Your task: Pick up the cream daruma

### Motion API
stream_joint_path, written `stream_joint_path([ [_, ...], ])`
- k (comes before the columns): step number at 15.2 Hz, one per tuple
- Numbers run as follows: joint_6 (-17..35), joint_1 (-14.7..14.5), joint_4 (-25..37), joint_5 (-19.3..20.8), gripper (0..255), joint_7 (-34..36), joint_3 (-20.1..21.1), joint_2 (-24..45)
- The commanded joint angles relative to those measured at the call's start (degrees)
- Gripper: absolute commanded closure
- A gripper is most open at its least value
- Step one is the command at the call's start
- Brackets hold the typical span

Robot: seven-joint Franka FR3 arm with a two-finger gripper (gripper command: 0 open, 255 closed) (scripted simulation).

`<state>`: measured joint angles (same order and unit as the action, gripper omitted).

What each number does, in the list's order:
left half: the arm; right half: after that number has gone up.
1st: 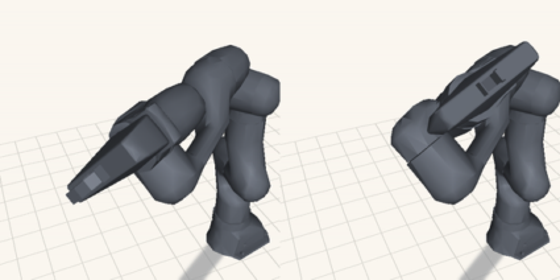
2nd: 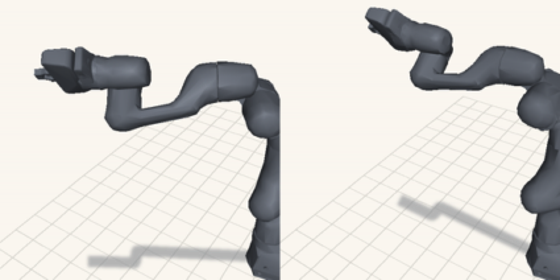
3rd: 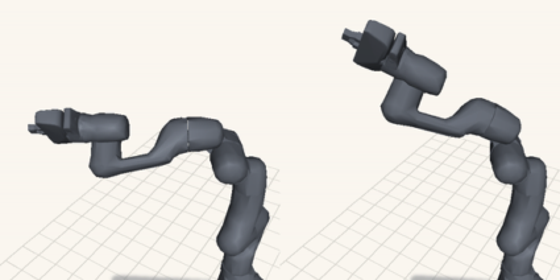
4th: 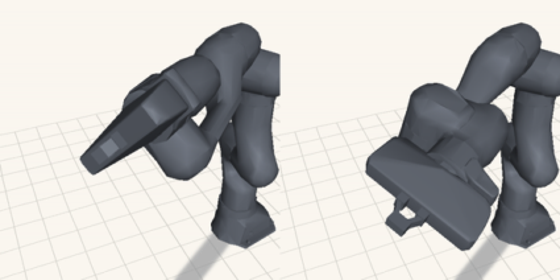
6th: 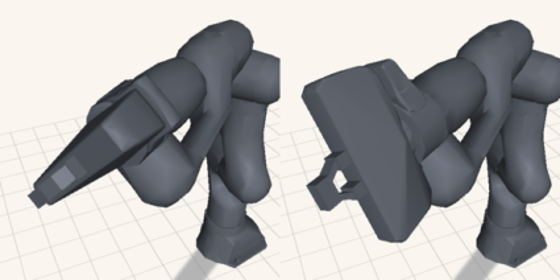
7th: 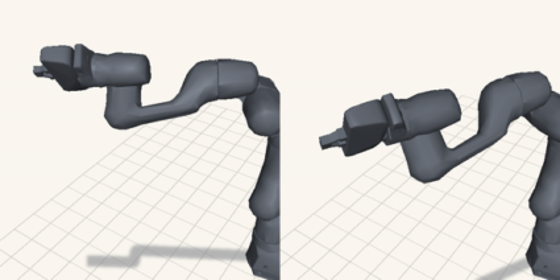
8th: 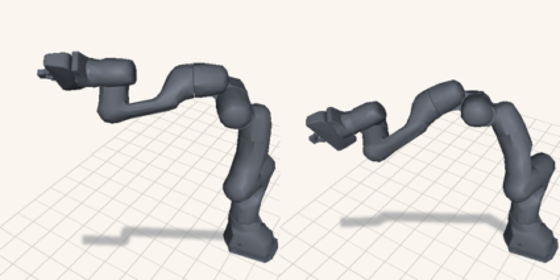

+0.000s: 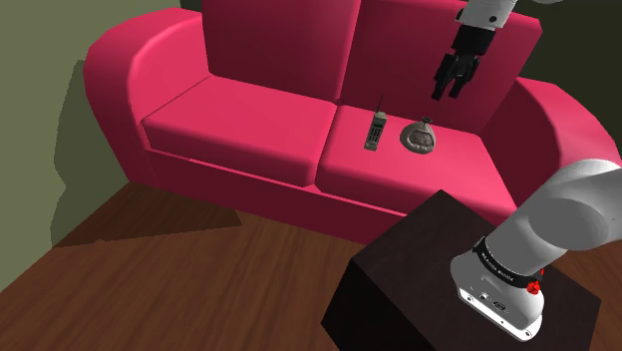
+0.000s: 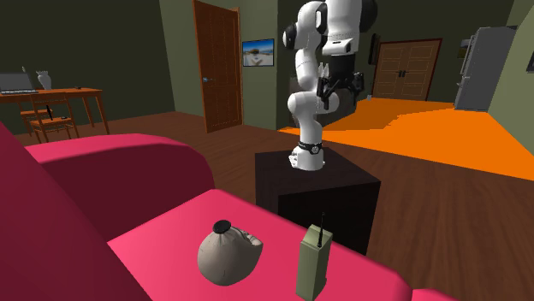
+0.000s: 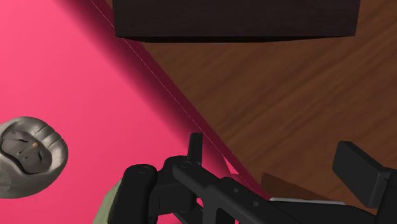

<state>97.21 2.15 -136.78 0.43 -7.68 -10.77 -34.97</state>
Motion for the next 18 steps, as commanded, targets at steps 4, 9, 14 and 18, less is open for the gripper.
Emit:
stream_joint_path([
  [4,5.8,1.5,1.2,2.2,0,-5.9,-4.9,6.9],
  [9,11.4,2.4,4.0,2.6,0,-11.9,-9.6,15.2],
  [14,16.1,3.2,8.6,0.9,0,-18.4,-14.0,24.7],
  [18,19.0,4.2,13.6,-2.3,0,-24.2,-16.7,33.2],
])
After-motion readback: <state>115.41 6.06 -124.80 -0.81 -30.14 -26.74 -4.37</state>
